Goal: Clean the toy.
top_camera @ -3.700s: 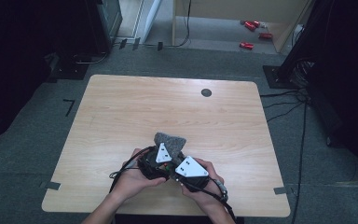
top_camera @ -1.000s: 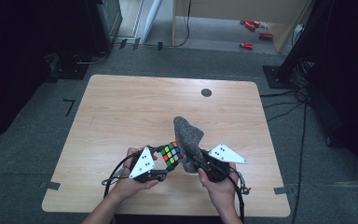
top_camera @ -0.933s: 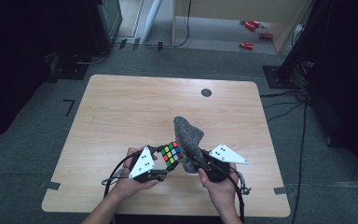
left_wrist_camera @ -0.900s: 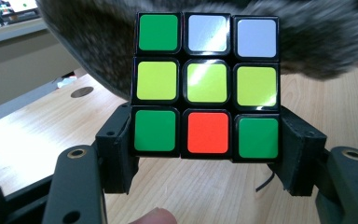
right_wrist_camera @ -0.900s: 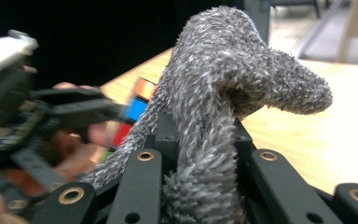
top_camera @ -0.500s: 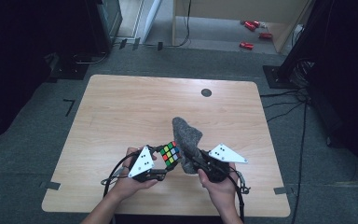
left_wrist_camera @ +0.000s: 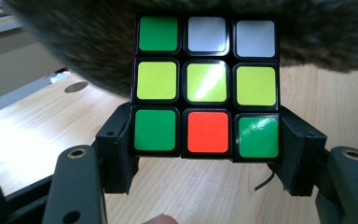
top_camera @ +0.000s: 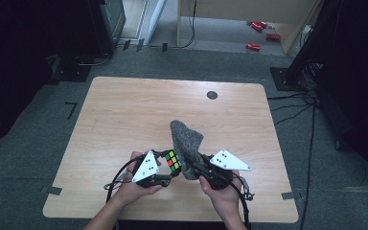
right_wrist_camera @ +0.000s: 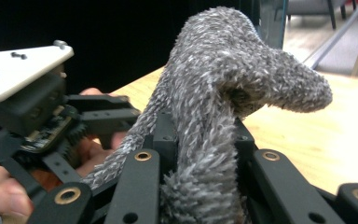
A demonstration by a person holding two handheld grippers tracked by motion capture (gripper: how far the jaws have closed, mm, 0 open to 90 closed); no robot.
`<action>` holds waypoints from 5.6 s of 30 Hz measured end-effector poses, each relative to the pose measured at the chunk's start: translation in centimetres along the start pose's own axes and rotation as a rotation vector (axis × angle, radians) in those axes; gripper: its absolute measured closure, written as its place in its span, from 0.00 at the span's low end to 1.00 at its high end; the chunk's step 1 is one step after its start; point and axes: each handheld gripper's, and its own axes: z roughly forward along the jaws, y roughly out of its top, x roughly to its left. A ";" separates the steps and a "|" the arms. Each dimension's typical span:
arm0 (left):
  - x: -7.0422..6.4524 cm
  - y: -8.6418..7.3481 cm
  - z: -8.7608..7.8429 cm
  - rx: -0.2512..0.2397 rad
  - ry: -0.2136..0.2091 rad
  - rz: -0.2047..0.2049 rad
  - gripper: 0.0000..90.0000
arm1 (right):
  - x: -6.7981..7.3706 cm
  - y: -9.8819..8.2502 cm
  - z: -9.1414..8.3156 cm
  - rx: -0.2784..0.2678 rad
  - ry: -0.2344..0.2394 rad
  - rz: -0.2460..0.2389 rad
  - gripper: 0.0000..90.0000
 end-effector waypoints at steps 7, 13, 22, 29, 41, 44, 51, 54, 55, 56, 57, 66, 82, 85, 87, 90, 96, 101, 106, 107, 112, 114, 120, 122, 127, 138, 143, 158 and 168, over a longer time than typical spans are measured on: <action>0.5 0.0 -0.4 0.007 0.026 0.003 0.39 | -2.4 -1.4 0.3 0.053 -0.046 0.088 0.81; 0.1 0.0 -0.2 0.004 0.001 0.010 0.39 | -0.1 -0.1 0.2 0.000 0.024 0.009 0.80; 0.2 0.1 -0.3 -0.002 0.004 0.002 0.39 | -1.9 -1.1 0.2 0.010 0.002 0.122 0.80; 0.2 0.0 -0.3 0.011 0.014 0.011 0.39 | -1.2 -0.8 0.4 0.015 -0.019 0.052 0.80; 0.5 0.1 -0.4 0.018 0.004 0.001 0.39 | -1.5 -1.0 0.5 0.016 0.005 0.104 0.81; 1.2 0.3 -0.8 0.004 -0.007 -0.036 0.39 | -3.1 -2.0 0.5 0.042 -0.033 0.148 0.81; 4.8 0.6 -2.7 -0.105 -0.093 -0.361 0.39 | -3.1 -3.7 1.4 0.071 -0.087 -0.153 0.80; 5.4 0.5 -2.8 -0.102 -0.147 -0.438 0.39 | -1.4 -4.2 2.3 0.061 -0.040 -0.266 0.80; 5.4 0.5 -2.7 -0.086 -0.160 -0.458 0.39 | -0.9 -4.4 2.6 0.058 -0.026 -0.306 0.80; 5.4 0.5 -2.5 -0.070 -0.164 -0.464 0.39 | -0.2 -4.5 2.8 0.055 -0.005 -0.355 0.80; 5.4 0.5 -2.4 -0.055 -0.168 -0.470 0.39 | 0.1 -4.6 2.9 0.056 0.009 -0.384 0.80; 5.3 0.5 -2.0 -0.020 -0.223 -0.495 0.39 | -0.3 -3.8 1.9 -0.010 -0.108 -0.473 0.80; 5.0 0.5 -1.8 0.004 -0.194 -0.484 0.39 | 0.1 -4.9 2.8 0.019 -0.078 -0.467 0.78; 5.2 0.5 -1.9 0.000 -0.188 -0.492 0.39 | 0.9 -5.5 3.4 0.057 -0.048 -0.496 0.77; 5.2 0.5 -1.9 0.002 -0.188 -0.497 0.39 | 1.1 -5.5 3.5 0.065 -0.045 -0.512 0.77; 5.1 0.5 -1.8 0.009 -0.196 -0.496 0.39 | 0.2 -4.8 3.0 0.020 -0.070 -0.455 0.77; 4.8 0.7 -1.7 0.005 -0.175 -0.482 0.39 | 0.2 -4.9 3.0 0.021 -0.085 -0.453 0.77; 5.2 0.6 -2.1 -0.011 -0.180 -0.515 0.39 | 1.2 -5.3 3.4 0.053 -0.055 -0.533 0.77; 5.0 0.6 -1.9 0.015 -0.185 -0.496 0.39 | 0.2 -4.5 2.7 0.013 -0.088 -0.483 0.77; 5.0 0.6 -1.9 0.018 -0.184 -0.499 0.39 | 0.2 -4.6 2.7 0.016 -0.092 -0.483 0.77; 5.2 0.6 -2.1 0.006 -0.181 -0.515 0.39 | 1.5 -5.6 3.6 0.075 -0.056 -0.597 0.76; 5.2 0.6 -2.1 0.002 -0.183 -0.515 0.39 | 1.5 -5.6 3.6 0.080 -0.057 -0.608 0.77; 4.9 0.6 -1.9 0.016 -0.185 -0.494 0.39 | 0.3 -4.5 2.8 0.047 -0.089 -0.572 0.77; 4.9 0.7 -1.9 0.016 -0.186 -0.496 0.39 | 0.4 -4.6 2.8 0.050 -0.084 -0.575 0.77; 5.2 0.7 -2.1 0.001 -0.186 -0.523 0.39 | 1.3 -5.3 3.4 0.095 -0.035 -0.630 0.76; 5.0 0.5 -1.8 0.014 -0.190 -0.522 0.39 | 0.9 -5.1 3.2 0.095 -0.042 -0.616 0.76; 5.1 0.5 -2.0 0.004 -0.166 -0.519 0.39 | 0.9 -5.3 3.3 0.101 -0.010 -0.599 0.76; 5.2 0.3 -1.9 0.013 -0.157 -0.512 0.39 | -5.6 -6.5 3.0 0.263 -0.203 -0.129 0.73; 5.3 0.3 -2.0 0.013 -0.154 -0.509 0.39 | -6.1 -7.2 3.3 0.323 -0.208 -0.089 0.63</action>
